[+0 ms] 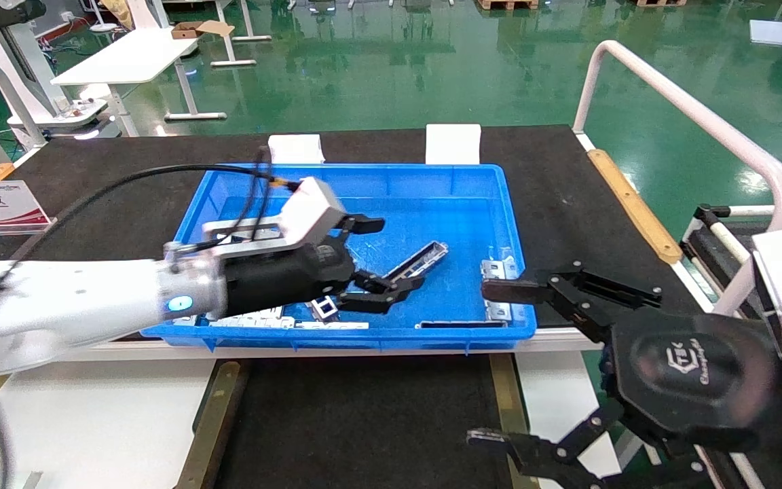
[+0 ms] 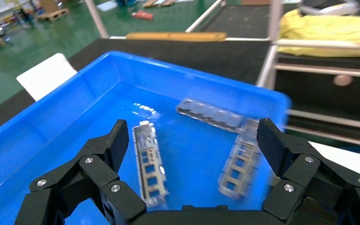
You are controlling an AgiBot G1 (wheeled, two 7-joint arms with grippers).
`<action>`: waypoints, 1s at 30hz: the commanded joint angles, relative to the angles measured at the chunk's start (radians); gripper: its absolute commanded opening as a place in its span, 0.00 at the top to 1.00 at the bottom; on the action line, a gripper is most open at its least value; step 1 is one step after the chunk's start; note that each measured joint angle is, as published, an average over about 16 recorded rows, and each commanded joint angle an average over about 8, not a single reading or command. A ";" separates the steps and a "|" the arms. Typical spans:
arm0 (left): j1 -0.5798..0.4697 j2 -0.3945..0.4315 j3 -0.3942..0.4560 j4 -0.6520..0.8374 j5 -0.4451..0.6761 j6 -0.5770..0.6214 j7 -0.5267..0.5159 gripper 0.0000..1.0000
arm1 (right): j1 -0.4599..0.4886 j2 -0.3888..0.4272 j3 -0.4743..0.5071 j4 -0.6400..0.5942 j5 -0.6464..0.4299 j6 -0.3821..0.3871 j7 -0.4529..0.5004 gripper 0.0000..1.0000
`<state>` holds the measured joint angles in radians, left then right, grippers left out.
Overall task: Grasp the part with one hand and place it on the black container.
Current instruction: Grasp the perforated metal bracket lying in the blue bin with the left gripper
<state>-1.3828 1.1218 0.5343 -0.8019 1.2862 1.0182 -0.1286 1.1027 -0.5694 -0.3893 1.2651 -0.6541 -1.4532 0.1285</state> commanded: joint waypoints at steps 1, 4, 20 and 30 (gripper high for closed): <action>-0.022 0.052 0.017 0.060 0.033 -0.038 0.013 0.00 | 0.000 0.000 0.000 0.000 0.000 0.000 0.000 0.00; -0.047 0.126 0.032 0.158 0.067 -0.105 0.047 0.00 | 0.000 0.000 0.000 0.000 0.000 0.000 0.000 0.00; -0.079 0.250 0.200 0.341 0.010 -0.357 0.066 0.77 | 0.000 0.000 0.000 0.000 0.000 0.000 0.000 0.95; -0.074 0.249 0.355 0.329 -0.076 -0.454 0.003 1.00 | 0.000 0.000 0.000 0.000 0.000 0.000 0.000 1.00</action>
<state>-1.4580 1.3703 0.8843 -0.4701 1.2098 0.5700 -0.1223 1.1028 -0.5693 -0.3895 1.2651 -0.6539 -1.4531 0.1284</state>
